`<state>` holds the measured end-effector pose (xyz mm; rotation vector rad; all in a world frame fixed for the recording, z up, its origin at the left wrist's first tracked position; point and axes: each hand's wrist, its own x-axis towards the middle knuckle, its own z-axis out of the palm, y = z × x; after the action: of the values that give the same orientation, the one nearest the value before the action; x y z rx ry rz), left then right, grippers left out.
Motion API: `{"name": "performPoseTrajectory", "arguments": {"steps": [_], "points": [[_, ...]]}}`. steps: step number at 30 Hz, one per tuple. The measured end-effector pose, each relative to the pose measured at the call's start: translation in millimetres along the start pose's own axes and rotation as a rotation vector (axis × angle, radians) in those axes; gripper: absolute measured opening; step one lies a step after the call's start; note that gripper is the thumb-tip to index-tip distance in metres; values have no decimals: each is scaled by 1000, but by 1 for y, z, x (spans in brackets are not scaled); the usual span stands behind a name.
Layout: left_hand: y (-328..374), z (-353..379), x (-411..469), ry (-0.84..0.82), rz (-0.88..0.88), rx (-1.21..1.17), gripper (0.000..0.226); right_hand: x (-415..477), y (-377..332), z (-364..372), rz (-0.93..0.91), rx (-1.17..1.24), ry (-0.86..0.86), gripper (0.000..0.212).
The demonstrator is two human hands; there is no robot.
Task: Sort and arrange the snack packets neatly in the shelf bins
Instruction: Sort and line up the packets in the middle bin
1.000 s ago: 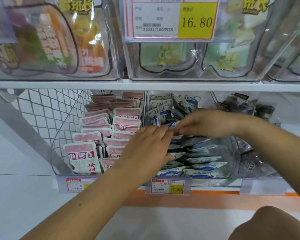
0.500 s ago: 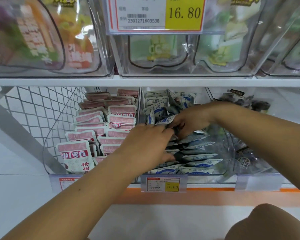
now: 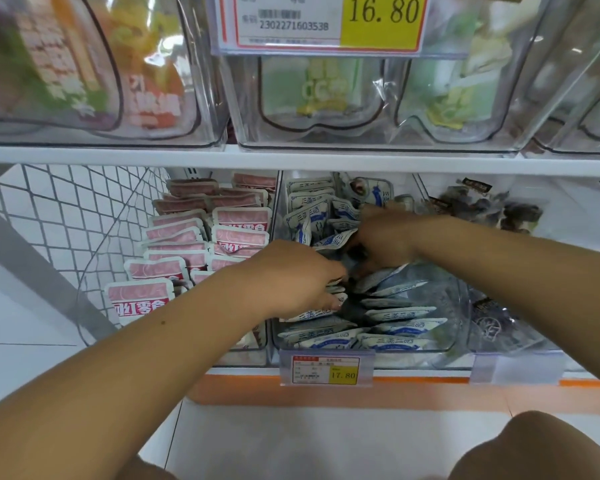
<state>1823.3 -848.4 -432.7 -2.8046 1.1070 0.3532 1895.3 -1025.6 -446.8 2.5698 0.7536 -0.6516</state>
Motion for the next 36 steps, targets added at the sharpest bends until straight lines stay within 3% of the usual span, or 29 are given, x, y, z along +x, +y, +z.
{"name": "performPoseTrajectory", "arguments": {"steps": [5,14,17,26,31,34,36], "points": [[-3,-3,1,-31,2,-38,49,15,-7,-2,66,-88,-102,81],[4,-4,-10,-29,-38,8,58,8,-14,8,-37,-127,203,42],[6,-3,-12,-50,-89,-2,68,4,-5,6,-46,20,247,37],[0,-11,-8,-178,-76,-4,43,-17,16,-12,-8,421,115,20],[3,-17,-1,-218,-91,43,41,-34,28,-21,12,559,134,33],[2,-19,-1,-179,-96,-64,49,-36,25,-18,-20,636,157,17],[-1,-16,-6,-49,-124,-264,61,-36,21,-18,-32,706,213,12]]}}
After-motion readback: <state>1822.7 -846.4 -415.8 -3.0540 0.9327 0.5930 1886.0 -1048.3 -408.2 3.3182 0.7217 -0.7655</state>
